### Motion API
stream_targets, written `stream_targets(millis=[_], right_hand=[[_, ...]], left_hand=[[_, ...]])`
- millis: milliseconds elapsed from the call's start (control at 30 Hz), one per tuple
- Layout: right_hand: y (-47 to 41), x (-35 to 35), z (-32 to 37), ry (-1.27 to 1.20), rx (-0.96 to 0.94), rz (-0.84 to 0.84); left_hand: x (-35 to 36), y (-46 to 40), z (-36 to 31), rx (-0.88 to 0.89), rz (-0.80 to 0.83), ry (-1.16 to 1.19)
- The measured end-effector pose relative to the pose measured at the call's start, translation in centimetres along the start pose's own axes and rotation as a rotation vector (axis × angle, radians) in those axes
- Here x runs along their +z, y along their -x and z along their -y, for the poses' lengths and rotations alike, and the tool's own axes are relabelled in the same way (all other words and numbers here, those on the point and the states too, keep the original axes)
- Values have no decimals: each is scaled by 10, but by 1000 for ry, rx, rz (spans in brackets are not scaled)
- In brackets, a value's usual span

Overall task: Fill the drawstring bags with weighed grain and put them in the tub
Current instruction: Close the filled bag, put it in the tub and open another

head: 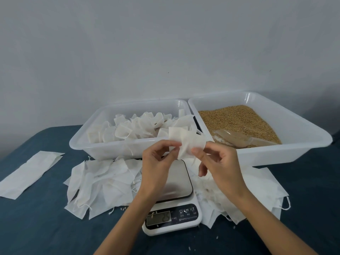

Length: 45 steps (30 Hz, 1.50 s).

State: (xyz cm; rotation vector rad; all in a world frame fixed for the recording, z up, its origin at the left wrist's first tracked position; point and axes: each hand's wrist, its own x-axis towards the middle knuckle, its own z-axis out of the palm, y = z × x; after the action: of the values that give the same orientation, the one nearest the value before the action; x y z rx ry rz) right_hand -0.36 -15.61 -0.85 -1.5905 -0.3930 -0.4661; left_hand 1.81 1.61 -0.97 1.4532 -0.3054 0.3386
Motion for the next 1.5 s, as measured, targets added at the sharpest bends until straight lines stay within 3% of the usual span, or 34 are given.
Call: stream_targets(millis=[167,367,533,700,867,1200,1500], right_hand=[[-2,-3,-3,51,-5,-156],[1,3,0,70,-7,40],[1,1,-3,177,-70,-79],[-2,1,-5,335,-260,55],[0,-1,-9,291,-192,2],[-2,0,-5,81,16,88],[-6,-3,-11,94,-11,57]], left_hand=[[-6,-5,-1,-63,-90,78],[-4,-4,1,-112,-29,95],[-5,-7,-2,-175,-83,203],[-3,-6,-5,-247,-31,315],[-5,-8,-5,-286,-39,355],[-9,-8,3,-195,28,174],[-12,-10,1,-34,-150,-100]])
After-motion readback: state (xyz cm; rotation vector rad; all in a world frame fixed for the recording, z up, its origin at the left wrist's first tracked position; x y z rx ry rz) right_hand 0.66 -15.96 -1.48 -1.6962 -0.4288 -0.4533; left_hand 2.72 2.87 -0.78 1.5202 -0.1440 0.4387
